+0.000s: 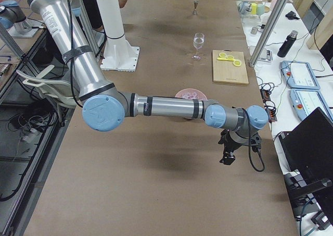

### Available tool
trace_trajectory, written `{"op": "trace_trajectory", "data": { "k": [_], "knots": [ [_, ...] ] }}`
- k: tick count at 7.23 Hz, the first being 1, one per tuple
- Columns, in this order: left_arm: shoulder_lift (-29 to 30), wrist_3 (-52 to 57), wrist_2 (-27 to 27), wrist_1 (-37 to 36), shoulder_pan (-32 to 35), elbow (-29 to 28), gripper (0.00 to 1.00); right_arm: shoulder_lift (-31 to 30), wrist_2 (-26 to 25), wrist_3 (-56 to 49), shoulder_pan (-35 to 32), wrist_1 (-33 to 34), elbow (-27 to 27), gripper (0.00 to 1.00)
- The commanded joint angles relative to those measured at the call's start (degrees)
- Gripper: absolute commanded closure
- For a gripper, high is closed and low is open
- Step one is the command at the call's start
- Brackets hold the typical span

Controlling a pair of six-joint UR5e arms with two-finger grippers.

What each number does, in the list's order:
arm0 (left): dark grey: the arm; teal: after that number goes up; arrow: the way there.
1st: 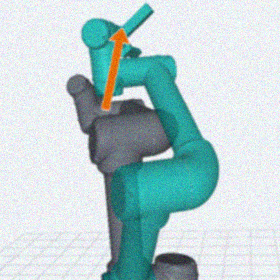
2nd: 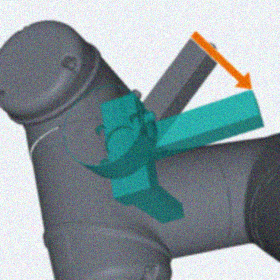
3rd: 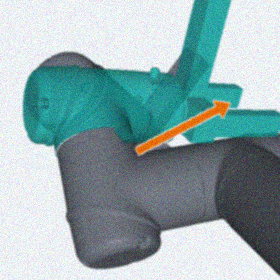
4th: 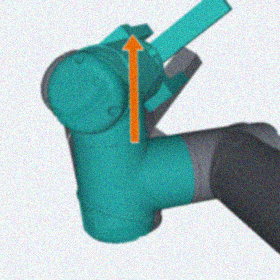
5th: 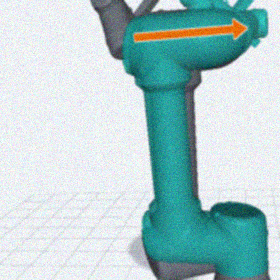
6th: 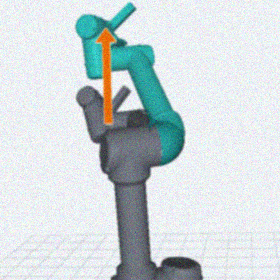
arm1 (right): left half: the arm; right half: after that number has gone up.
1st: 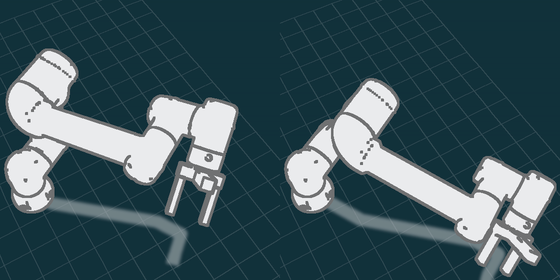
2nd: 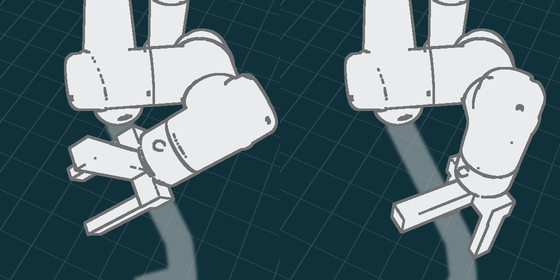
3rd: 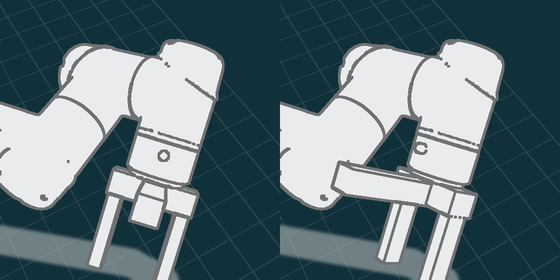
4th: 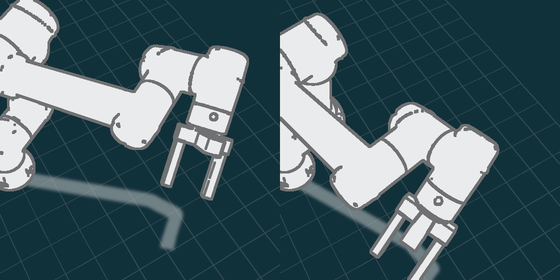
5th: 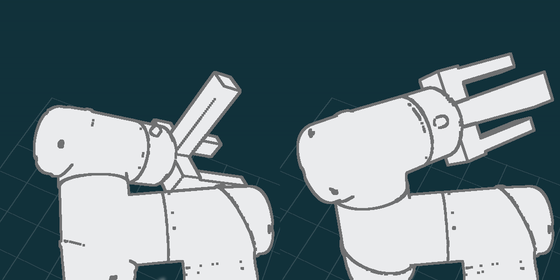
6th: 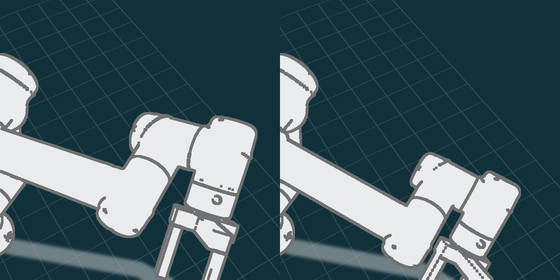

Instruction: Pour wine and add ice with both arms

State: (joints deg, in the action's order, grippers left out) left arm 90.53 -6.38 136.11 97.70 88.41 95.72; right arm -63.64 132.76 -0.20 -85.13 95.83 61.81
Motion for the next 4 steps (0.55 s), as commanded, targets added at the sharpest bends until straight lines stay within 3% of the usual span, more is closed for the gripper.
{"op": "trace_trajectory", "data": {
  "k": [1,4],
  "knots": [
    [-0.1,0.1,-0.1,-0.1,0.0,0.1,0.03,0.4,0.7,-0.1,-0.3,0.0,-0.4,0.00],
    [-0.1,-0.6,-0.1,-0.2,0.0,0.1,0.03,1.8,2.3,0.8,1.5,4.9,5.1,0.00]
  ]
}}
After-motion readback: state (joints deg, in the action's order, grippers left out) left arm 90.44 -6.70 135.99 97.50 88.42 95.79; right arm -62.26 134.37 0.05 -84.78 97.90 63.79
